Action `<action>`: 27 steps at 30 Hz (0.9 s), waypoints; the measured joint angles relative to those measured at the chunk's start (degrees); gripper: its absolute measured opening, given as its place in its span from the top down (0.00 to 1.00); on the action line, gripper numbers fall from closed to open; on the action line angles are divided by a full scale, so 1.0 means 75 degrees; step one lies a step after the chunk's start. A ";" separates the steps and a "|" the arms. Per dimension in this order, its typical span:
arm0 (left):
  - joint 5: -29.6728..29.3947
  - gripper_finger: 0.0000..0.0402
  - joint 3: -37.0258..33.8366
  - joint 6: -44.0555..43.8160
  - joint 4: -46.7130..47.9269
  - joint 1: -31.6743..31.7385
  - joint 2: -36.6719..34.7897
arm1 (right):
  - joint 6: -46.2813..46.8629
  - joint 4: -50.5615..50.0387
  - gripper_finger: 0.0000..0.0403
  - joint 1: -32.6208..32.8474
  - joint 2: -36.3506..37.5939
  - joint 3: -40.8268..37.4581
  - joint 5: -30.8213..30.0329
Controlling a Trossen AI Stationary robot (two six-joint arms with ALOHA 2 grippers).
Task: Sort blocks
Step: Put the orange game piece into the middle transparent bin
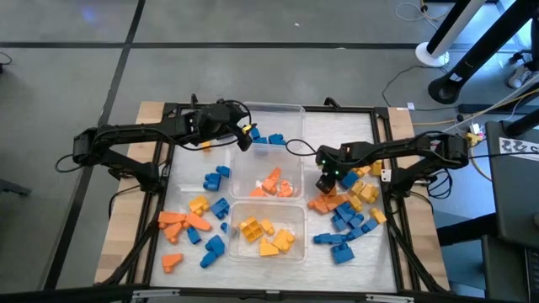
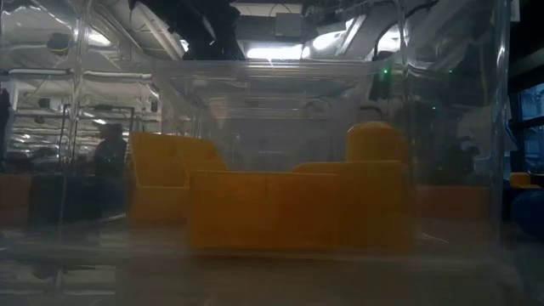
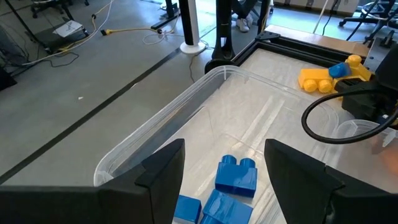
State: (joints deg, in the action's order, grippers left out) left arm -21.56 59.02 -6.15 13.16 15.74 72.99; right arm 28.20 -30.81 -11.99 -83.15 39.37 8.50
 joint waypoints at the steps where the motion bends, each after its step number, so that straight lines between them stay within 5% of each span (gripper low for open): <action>1: 0.0000 0.48 0.0000 -0.0012 0.0001 0.0000 0.0000 | -0.0189 -0.0071 0.56 0.0002 0.0000 0.0069 -0.0060; 12: 0.0000 0.48 0.0000 -0.0015 0.0004 -0.0001 0.0003 | -0.1427 -0.2779 0.56 0.0437 0.0000 0.1650 -0.0767; 20: -0.0002 0.48 0.0000 -0.0015 0.0001 -0.0002 0.0002 | -0.1410 -0.3017 0.56 0.1849 0.0000 0.1804 -0.0465; 27: -0.0001 0.48 0.0000 -0.0015 0.0001 -0.0001 0.0001 | -0.1126 -0.3040 0.56 0.2559 0.0000 0.1801 -0.1634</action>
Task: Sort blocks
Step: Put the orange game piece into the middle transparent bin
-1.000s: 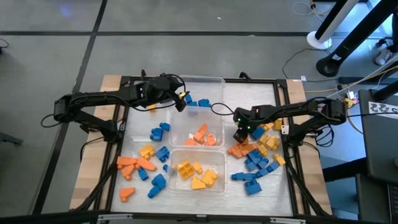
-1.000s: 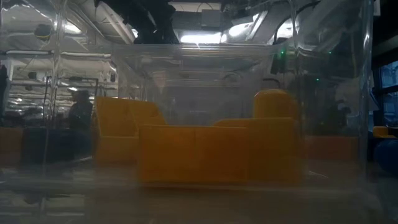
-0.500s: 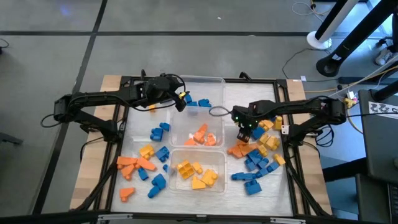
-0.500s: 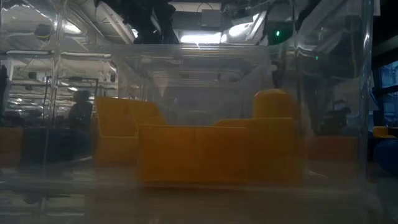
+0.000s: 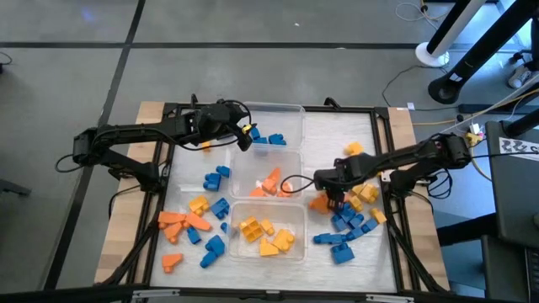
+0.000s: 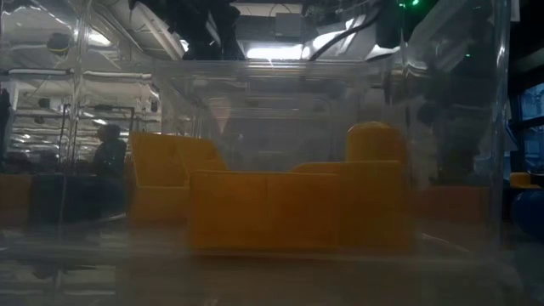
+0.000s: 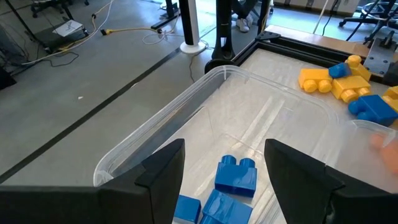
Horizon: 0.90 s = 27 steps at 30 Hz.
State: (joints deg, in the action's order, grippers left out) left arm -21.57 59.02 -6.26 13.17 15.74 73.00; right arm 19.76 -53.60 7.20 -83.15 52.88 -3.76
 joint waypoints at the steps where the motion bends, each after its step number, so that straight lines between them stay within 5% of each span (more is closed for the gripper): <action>1: -0.0002 0.48 0.0000 0.0000 0.0000 -0.0001 0.0001 | 0.0089 0.0000 0.56 0.0051 0.0000 0.0000 -0.0148; 27: -0.0002 0.48 0.0000 0.0003 0.0239 -0.0001 0.0001 | -0.0077 0.0376 0.56 0.0595 -0.1103 0.0015 -0.0868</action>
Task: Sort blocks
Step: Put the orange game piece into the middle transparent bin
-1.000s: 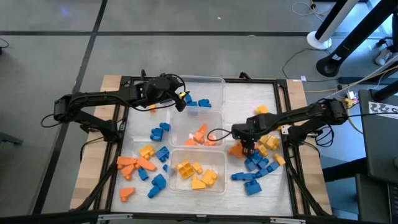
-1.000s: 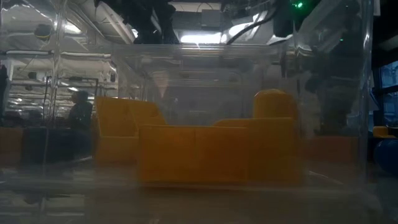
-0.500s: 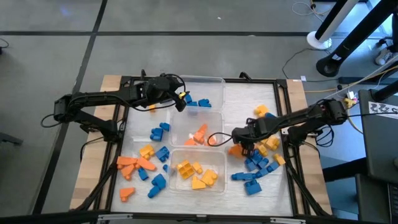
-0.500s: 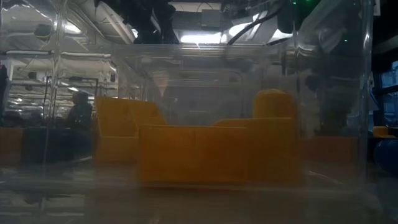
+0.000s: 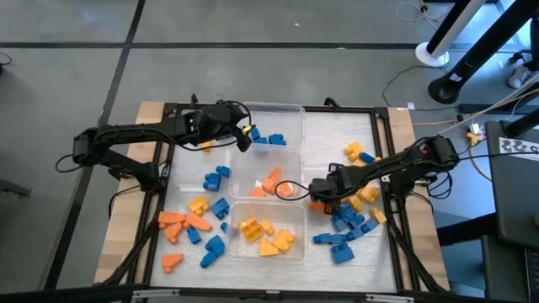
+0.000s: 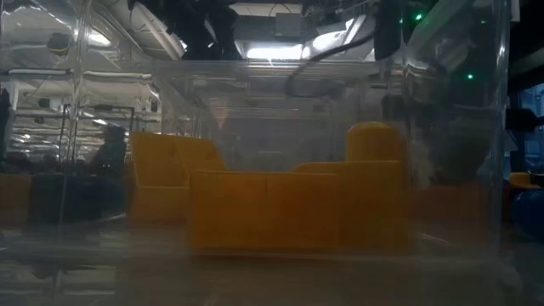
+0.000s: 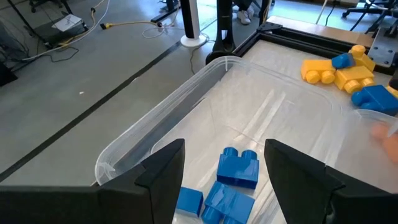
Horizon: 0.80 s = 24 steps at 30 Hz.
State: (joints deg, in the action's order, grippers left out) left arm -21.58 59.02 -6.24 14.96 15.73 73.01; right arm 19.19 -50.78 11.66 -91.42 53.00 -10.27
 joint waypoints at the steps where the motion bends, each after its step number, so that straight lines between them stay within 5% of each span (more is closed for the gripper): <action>1: 0.0000 0.48 0.0000 0.0000 -0.0004 0.0000 0.0000 | -0.0001 -0.0004 0.56 0.0001 -0.0056 0.0004 -0.0124; 9: 0.0000 0.48 0.0000 0.0000 -0.0006 0.0003 0.0000 | 0.0002 -0.0042 0.60 -0.0001 -0.0188 -0.0009 -0.0719; 20: 0.0000 0.48 0.0000 0.0000 -0.0009 0.0003 0.0000 | 0.0000 -0.0038 0.94 -0.0007 -0.0183 -0.0012 -0.1125; 24: 0.0001 0.48 0.0000 0.0001 -0.0012 0.0001 0.0000 | 0.0002 -0.0017 0.99 -0.0009 -0.0191 -0.0018 -0.1119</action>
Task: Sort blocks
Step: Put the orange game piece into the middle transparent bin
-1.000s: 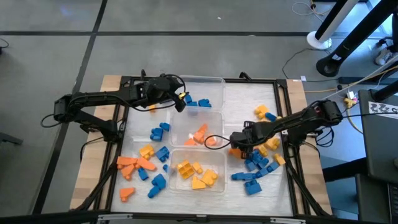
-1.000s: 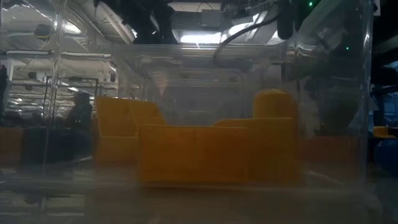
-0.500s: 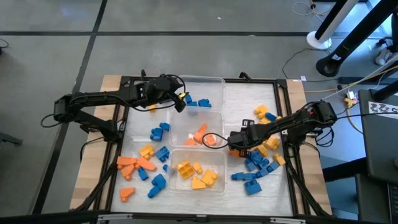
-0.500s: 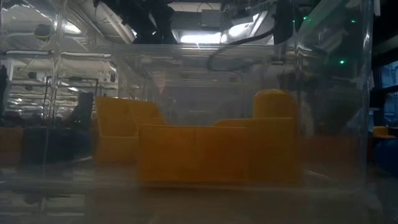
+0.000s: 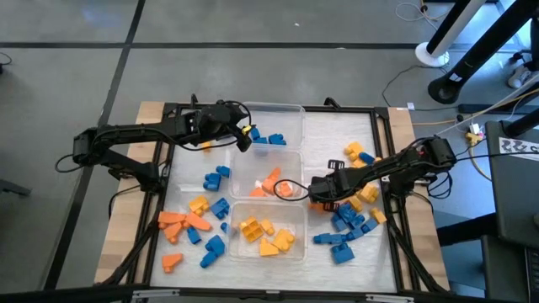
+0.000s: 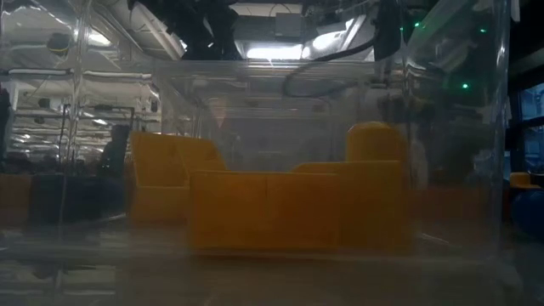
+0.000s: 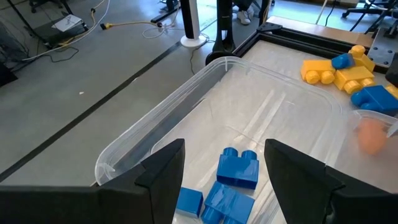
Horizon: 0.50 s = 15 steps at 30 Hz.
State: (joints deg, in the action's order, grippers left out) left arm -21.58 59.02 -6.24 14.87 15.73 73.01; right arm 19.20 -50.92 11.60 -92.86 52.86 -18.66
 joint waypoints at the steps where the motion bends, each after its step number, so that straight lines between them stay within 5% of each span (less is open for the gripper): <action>1: -0.0001 0.48 0.0000 -0.0001 0.0000 0.0001 0.0000 | 0.0000 0.0000 0.99 0.0000 0.0000 0.0000 -0.0015; 9: -0.0001 0.48 0.0000 0.0002 -0.0003 -0.0001 0.0000 | 0.0000 0.0035 0.99 0.0000 -0.0003 -0.0010 -0.0114; 15: -0.0001 0.48 0.0000 0.0002 -0.0003 0.0000 0.0000 | 0.0000 0.0083 0.86 -0.0003 -0.0003 -0.0012 0.0033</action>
State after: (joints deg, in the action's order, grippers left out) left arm -21.58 59.02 -6.22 14.85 15.73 73.01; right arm 19.20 -50.29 11.57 -92.88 52.77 -18.42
